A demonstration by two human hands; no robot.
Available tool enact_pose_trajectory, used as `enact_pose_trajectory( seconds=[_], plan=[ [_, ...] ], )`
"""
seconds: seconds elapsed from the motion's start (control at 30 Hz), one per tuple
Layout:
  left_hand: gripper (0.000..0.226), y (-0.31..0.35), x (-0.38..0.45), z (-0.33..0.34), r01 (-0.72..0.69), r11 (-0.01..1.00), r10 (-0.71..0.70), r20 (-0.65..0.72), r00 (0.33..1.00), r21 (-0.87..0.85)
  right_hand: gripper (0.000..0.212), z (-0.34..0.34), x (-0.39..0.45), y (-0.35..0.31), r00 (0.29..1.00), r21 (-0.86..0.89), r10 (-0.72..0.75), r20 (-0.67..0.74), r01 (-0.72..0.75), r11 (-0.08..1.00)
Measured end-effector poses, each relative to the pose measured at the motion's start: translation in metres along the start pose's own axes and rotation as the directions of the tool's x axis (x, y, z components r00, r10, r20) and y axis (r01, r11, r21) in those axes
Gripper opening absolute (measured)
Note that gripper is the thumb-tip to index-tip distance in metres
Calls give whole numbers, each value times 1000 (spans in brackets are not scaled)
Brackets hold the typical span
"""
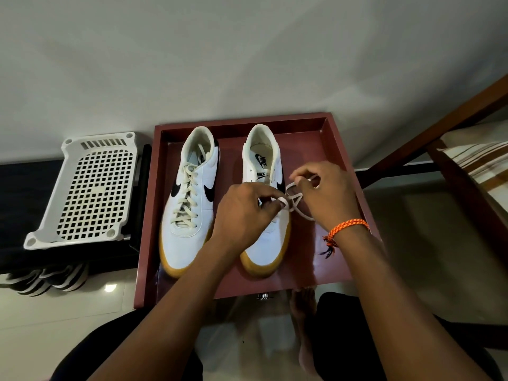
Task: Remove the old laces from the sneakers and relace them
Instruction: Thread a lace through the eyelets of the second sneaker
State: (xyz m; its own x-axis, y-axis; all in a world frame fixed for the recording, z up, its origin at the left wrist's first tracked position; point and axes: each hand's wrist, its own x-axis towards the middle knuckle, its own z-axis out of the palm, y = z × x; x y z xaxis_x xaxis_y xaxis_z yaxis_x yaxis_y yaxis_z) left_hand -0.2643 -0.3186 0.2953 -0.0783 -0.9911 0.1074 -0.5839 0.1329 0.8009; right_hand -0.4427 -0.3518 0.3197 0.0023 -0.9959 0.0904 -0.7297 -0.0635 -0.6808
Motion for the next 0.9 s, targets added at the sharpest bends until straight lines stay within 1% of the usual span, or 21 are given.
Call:
enact_pose_trajectory(
  seconds=[0.07, 0.1, 0.2, 0.3, 0.37, 0.43, 0.5, 0.53, 0.57, 0.6, 0.63, 0.67, 0.7, 0.73, 0.77, 0.83, 0.87, 0.9],
  plan=[
    [15, -4, 1, -5, 25, 986, -25, 4, 1000, -164, 22, 3, -2, -7, 982, 166, -72, 176, 42, 985],
    [14, -4, 1, -9, 45, 970, -45, 5, 999, -238, 25, 5, -3, -11, 968, 209, -95, 233, 45, 977],
    [10, -1, -1, -19, 80, 909, -85, 6, 996, -410, 30, 8, -4, -16, 960, 310, -113, 257, 29, 950],
    [12, 0, -3, -29, 131, 834, -139, 25, 990, -536, 25, 5, -2, -14, 936, 398, -136, 324, -4, 917],
    [13, -3, -3, -33, 148, 775, -160, 36, 986, -614, 17, 3, -4, -14, 917, 423, -170, 360, 2, 906],
    [13, -3, -3, -36, 157, 736, -170, 44, 984, -658, 9, 3, -6, -16, 913, 421, -210, 350, 47, 906],
    [15, -2, -2, -39, 168, 726, -185, 46, 982, -667, 7, 2, -5, -14, 908, 422, -214, 360, 46, 906],
    [18, -2, -1, -42, 171, 723, -195, 40, 980, -669, 7, 1, -3, -12, 898, 401, -201, 391, 30, 916],
    [21, -2, -1, -44, 176, 721, -205, 35, 978, -671, 6, -1, -2, -8, 878, 341, -178, 444, 18, 940],
    [24, -4, 0, -46, 181, 719, -219, 29, 975, -671, 5, -4, -2, -3, 850, 234, -149, 505, 31, 972],
    [24, -5, 0, -47, 188, 720, -230, 26, 973, -668, 4, -7, -2, 1, 821, 90, -107, 561, 68, 994],
    [24, -6, 1, -49, 197, 724, -237, 30, 971, -661, 3, -9, -3, 5, 799, -52, -54, 599, 106, 993],
    [23, -7, 1, -49, 209, 729, -242, 41, 970, -652, 6, -11, -4, 7, 793, -140, -13, 610, 124, 982],
    [22, -8, 1, -50, 221, 732, -244, 54, 968, -644, 8, -11, -5, 6, 806, -155, -3, 592, 117, 981],
    [22, -8, 1, -50, 227, 732, -241, 68, 968, -642, 11, -10, -5, 3, 834, -100, -21, 552, 91, 991],
    [20, -6, 1, -49, 229, 732, -221, 93, 971, -642, 14, -9, -4, -8, 916, 131, -76, 394, 26, 991],
    [19, -5, 1, -48, 227, 735, -211, 103, 972, -640, 16, -7, -2, -14, 945, 241, -102, 310, 25, 970],
    [18, -5, 1, -48, 226, 737, -203, 111, 973, -637, 16, -6, -2, -20, 956, 323, -126, 266, 35, 946]
  ],
)
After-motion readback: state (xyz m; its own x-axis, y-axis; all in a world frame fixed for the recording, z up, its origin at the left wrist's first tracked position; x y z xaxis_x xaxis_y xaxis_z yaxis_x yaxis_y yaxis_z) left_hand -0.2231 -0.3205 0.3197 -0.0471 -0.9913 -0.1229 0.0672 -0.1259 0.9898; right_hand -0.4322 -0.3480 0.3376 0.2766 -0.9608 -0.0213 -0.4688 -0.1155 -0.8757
